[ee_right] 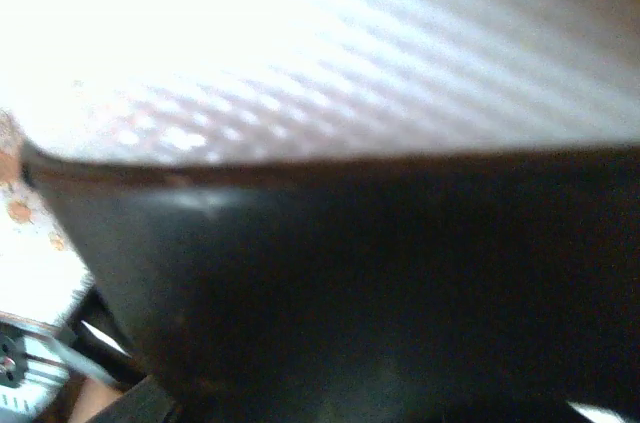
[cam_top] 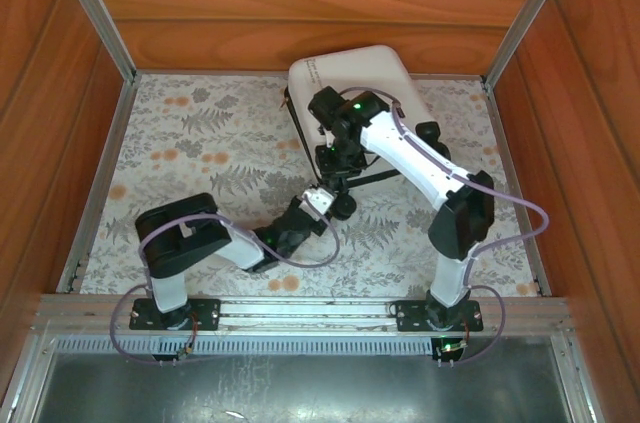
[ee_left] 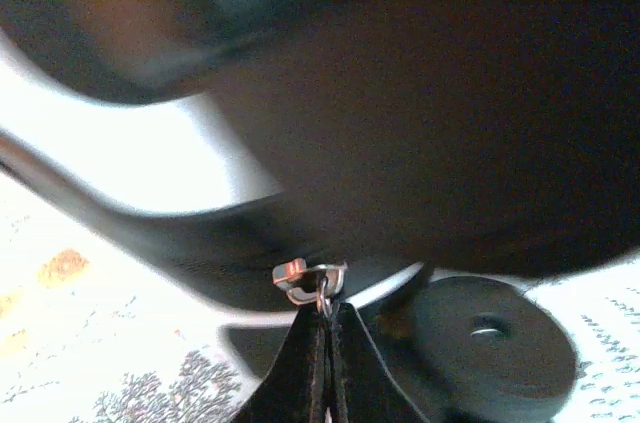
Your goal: Pack the luggage
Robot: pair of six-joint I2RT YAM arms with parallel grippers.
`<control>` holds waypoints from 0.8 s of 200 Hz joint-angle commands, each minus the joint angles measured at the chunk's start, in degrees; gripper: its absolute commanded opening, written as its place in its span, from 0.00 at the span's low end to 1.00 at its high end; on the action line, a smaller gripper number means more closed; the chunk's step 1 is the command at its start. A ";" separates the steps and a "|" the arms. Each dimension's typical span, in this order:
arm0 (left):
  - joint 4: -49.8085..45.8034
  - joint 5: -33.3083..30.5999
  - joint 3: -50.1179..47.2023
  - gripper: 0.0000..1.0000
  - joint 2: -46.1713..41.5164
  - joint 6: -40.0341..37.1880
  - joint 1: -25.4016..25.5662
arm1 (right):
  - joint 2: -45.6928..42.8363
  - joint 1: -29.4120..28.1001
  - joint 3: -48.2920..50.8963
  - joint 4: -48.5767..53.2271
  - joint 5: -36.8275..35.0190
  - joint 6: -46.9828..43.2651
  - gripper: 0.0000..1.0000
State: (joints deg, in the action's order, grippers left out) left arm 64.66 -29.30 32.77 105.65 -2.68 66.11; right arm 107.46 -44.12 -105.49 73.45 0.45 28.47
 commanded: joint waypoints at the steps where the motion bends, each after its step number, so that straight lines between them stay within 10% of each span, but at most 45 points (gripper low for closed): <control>1: 5.61 -1.48 5.42 0.00 3.86 -7.78 7.44 | 2.65 -5.36 -6.65 -22.32 9.89 5.07 0.00; 56: 16.46 -6.28 5.93 0.00 10.70 -10.60 10.60 | 7.20 -6.72 -11.09 -24.16 10.64 2.35 0.01; 118: 15.02 -10.26 11.95 0.00 14.86 -10.58 9.86 | 16.86 -8.61 -38.84 5.01 3.65 -3.39 0.59; 160: 12.20 -11.91 13.86 0.00 15.02 -8.58 8.89 | -0.58 -8.24 -23.23 15.10 -11.21 -2.24 0.73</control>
State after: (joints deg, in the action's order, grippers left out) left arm 75.61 -45.10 44.29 120.33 -12.19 72.97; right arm 119.33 -52.18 -136.14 81.56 -2.70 27.49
